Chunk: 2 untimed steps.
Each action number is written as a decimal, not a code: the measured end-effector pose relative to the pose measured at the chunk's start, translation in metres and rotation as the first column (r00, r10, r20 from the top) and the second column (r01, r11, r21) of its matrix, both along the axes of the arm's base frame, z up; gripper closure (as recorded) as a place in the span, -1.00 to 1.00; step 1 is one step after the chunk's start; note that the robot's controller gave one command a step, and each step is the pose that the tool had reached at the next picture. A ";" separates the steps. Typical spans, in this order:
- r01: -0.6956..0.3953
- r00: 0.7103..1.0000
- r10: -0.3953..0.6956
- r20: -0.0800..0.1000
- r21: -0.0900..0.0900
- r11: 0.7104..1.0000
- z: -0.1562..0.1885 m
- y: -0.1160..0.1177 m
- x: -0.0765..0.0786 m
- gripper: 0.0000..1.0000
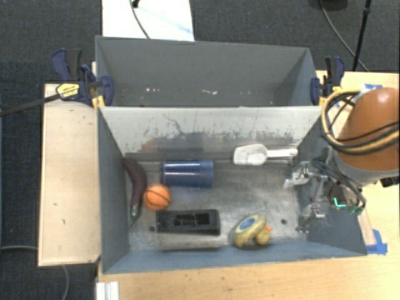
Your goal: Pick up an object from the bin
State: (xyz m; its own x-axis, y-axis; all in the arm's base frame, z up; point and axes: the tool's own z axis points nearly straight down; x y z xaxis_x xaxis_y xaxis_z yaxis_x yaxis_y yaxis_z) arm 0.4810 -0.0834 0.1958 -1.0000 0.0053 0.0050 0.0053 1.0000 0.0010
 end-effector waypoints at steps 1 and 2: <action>-0.003 1.000 0.003 0.008 -0.001 1.000 0.003 0.000 0.002 -1.00; -0.044 0.999 0.044 0.015 -0.003 0.999 -0.048 0.023 0.007 -1.00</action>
Offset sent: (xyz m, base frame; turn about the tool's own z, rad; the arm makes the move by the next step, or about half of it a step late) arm 0.0084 0.0500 -0.1095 -0.0870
